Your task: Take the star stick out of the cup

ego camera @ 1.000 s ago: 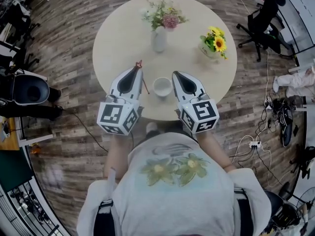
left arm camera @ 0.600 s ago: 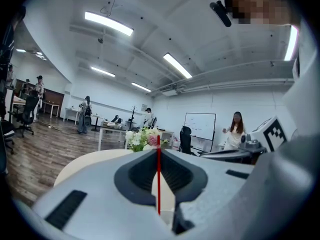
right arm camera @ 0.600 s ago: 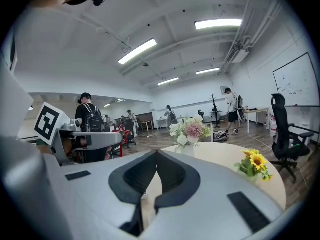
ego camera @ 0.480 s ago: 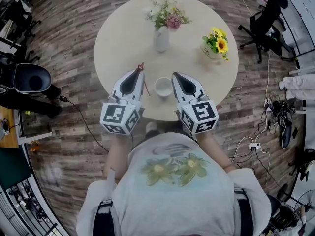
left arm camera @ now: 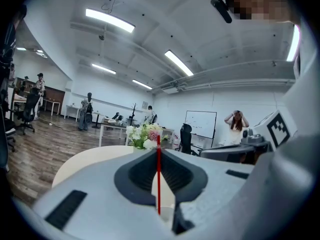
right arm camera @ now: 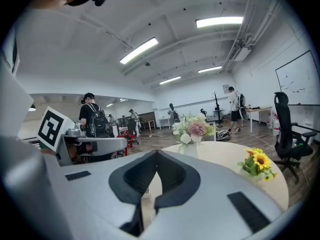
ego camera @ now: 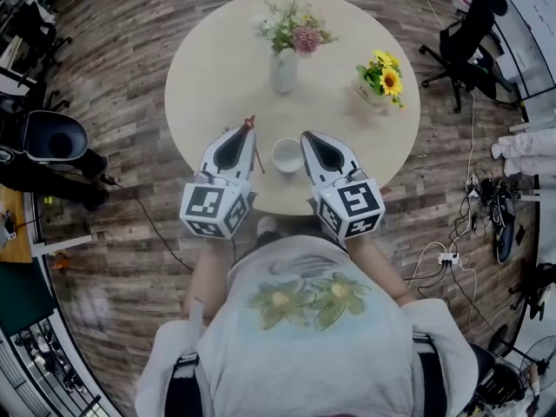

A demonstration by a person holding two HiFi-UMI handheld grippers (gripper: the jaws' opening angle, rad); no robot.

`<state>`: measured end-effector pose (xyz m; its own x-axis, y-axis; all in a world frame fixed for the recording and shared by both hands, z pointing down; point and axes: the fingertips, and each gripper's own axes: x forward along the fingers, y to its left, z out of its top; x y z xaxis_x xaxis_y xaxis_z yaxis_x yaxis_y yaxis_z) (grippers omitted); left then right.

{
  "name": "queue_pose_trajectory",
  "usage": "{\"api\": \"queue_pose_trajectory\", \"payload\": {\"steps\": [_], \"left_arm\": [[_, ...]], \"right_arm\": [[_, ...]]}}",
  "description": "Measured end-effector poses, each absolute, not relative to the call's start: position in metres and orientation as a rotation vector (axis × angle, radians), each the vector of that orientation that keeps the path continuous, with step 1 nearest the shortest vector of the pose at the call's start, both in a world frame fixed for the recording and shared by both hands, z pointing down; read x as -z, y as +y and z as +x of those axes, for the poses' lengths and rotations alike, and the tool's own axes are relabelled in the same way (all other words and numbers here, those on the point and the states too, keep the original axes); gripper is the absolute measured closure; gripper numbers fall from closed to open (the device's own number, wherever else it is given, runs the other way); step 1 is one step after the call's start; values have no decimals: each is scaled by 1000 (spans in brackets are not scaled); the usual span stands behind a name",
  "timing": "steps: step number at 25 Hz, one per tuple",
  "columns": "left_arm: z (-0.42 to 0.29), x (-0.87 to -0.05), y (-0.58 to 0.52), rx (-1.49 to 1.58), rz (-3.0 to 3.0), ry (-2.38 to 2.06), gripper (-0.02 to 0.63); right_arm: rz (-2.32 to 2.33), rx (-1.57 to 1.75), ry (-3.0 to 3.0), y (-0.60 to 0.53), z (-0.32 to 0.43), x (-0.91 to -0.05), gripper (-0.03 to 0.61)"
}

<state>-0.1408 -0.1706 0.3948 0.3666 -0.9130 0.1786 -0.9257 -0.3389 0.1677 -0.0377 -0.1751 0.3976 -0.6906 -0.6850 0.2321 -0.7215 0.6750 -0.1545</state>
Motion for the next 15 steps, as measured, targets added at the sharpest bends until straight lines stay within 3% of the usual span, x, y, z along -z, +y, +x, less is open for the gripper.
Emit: {"api": "queue_pose_trajectory", "payload": {"steps": [15], "left_arm": [[-142, -396, -171, -91, 2370, -1658, 594]], "right_arm": [[1126, -346, -2729, -172, -38, -400, 561]]}}
